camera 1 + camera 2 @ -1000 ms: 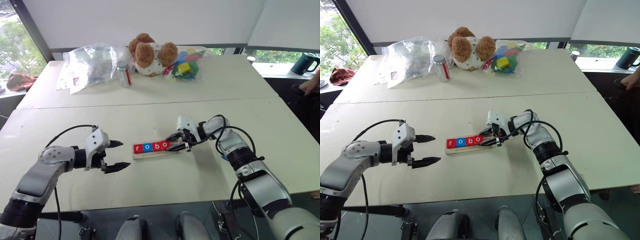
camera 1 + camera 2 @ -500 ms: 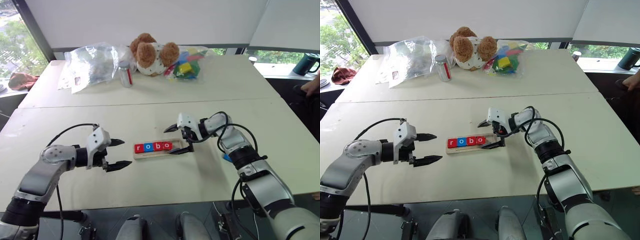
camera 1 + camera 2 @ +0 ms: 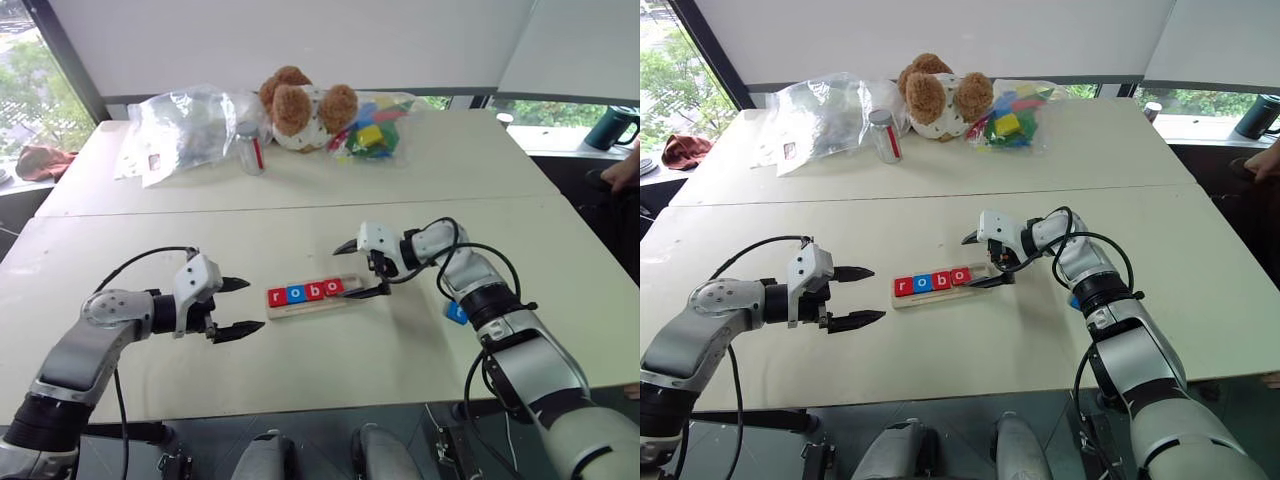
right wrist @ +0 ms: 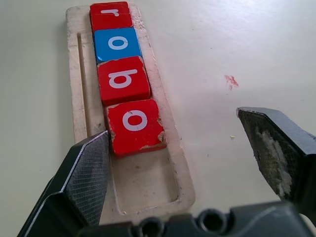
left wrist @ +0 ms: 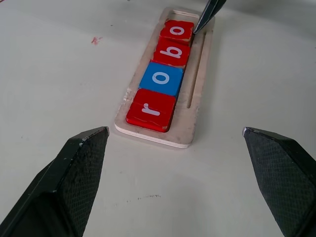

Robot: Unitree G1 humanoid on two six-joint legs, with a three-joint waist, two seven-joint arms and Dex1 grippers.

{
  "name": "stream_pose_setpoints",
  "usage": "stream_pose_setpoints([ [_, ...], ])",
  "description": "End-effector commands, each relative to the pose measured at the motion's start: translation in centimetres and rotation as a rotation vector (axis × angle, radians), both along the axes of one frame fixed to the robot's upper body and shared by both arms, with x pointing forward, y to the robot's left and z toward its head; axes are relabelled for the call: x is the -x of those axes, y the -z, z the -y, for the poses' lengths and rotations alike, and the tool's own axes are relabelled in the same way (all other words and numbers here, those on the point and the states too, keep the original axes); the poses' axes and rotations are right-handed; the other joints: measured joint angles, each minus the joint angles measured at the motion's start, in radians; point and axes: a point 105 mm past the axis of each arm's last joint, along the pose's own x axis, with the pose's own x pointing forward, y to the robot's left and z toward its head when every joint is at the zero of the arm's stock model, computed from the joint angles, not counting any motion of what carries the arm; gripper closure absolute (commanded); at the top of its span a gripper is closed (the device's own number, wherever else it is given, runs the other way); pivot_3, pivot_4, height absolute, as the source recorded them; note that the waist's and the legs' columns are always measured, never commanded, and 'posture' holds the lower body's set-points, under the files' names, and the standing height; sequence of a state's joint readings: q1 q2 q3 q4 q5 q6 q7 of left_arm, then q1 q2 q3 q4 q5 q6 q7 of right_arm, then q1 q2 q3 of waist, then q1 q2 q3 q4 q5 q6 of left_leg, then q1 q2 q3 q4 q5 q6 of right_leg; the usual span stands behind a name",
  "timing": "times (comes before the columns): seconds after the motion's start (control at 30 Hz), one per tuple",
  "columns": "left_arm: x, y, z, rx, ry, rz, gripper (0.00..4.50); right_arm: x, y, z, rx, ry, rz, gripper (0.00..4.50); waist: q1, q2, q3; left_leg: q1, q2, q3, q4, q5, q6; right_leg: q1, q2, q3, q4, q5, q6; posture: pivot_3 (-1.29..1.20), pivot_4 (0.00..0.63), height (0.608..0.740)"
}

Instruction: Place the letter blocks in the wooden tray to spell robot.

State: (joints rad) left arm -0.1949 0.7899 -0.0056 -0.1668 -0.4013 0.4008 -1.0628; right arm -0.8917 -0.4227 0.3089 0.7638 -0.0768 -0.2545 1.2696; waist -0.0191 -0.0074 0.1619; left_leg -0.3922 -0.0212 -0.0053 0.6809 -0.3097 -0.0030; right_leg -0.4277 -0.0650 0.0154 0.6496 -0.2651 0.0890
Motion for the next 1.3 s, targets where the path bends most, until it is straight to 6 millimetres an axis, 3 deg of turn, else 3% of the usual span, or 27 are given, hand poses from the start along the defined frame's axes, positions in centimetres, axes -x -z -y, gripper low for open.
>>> stream_pose_setpoints([
  [0.03,0.0,-0.8,0.3,0.004,0.013,0.043,0.0,-0.2,-1.6,-0.5,-0.024,-0.026,0.043,0.02,0.0,0.0,0.0,0.0,0.0,0.0,0.0,0.0,0.0,0.0,0.0,0.0,0.0,0.0,0.0,0.0,0.15,0.74],
  [0.3,0.2,-1.1,0.6,0.01,0.024,0.046,0.0,0.0,-4.3,1.7,-0.124,0.083,0.078,0.02,0.005,0.0,0.0,0.0,0.0,0.0,0.0,-0.001,0.002,0.0,0.0,0.0,0.0,0.0,0.0,0.0,0.15,0.74],
  [0.43,0.5,-2.6,1.8,0.037,0.081,0.067,0.0,0.1,-8.3,5.4,-0.334,0.449,0.121,0.02,0.012,0.0,0.0,-0.001,0.0,-0.002,0.0,-0.002,0.004,0.0,-0.001,0.0,0.0,0.0,0.0,0.0,0.15,0.74],
  [0.53,0.9,-3.7,3.3,0.06,0.144,0.083,0.0,1.4,-9.1,8.6,-0.457,0.853,0.163,0.02,0.013,0.0,0.0,-0.002,0.0,-0.002,0.0,-0.002,0.004,-0.001,-0.001,0.0,-0.001,0.0,0.0,0.0,0.15,0.74],
  [0.6,0.8,-4.1,4.5,0.084,0.191,0.078,0.0,3.1,-8.2,10.4,-0.513,1.155,0.174,0.02,0.01,0.0,-0.001,-0.003,0.0,-0.004,0.0,-0.002,0.003,-0.001,-0.001,-0.001,0.0,0.0,0.0,0.0,0.15,0.74],
  [0.67,0.8,-4.2,5.7,0.099,0.241,0.065,0.0,5.7,-6.1,10.9,-0.532,1.355,0.116,0.02,0.009,0.001,-0.002,-0.003,0.0,-0.003,-0.001,-0.002,0.002,-0.002,-0.001,-0.001,0.001,0.0,0.0,0.0,0.15,0.74],
  [0.77,0.9,-3.6,6.6,0.091,0.306,0.044,0.0,9.5,-2.6,11.2,-0.503,1.563,-0.013,0.02,0.008,0.001,-0.002,-0.003,0.0,-0.003,-0.001,-0.001,0.002,-0.002,0.001,0.0,0.002,0.0,0.0,0.0,0.15,0.74],
  [0.9,0.9,-2.7,7.1,0.055,0.358,0.035,0.0,12.0,-0.5,11.5,-0.5,1.72,-0.139,0.02,0.003,0.002,-0.002,-0.001,-0.001,0.0,0.0,-0.001,0.003,-0.002,0.002,0.003,0.003,0.0,0.0,0.0,0.15,0.74],
  [1.07,0.7,-2.6,7.7,0.064,0.38,0.036,0.0,12.7,0.9,11.7,-0.52,1.825,-0.249,0.02,0.004,0.002,-0.002,0.001,-0.001,-0.001,0.001,-0.001,0.003,0.0,0.004,0.002,0.004,0.0,0.0,0.0,0.15,0.74],
  [1.3,0.7,-2.4,7.5,0.074,0.346,0.034,0.0,11.2,2.2,11.5,-0.507,1.821,-0.318,0.02,0.002,0.002,-0.002,0.001,-0.001,-0.001,0.0,-0.001,0.003,0.0,0.005,0.001,0.004,0.0,0.0,0.0,0.15,0.74],
])
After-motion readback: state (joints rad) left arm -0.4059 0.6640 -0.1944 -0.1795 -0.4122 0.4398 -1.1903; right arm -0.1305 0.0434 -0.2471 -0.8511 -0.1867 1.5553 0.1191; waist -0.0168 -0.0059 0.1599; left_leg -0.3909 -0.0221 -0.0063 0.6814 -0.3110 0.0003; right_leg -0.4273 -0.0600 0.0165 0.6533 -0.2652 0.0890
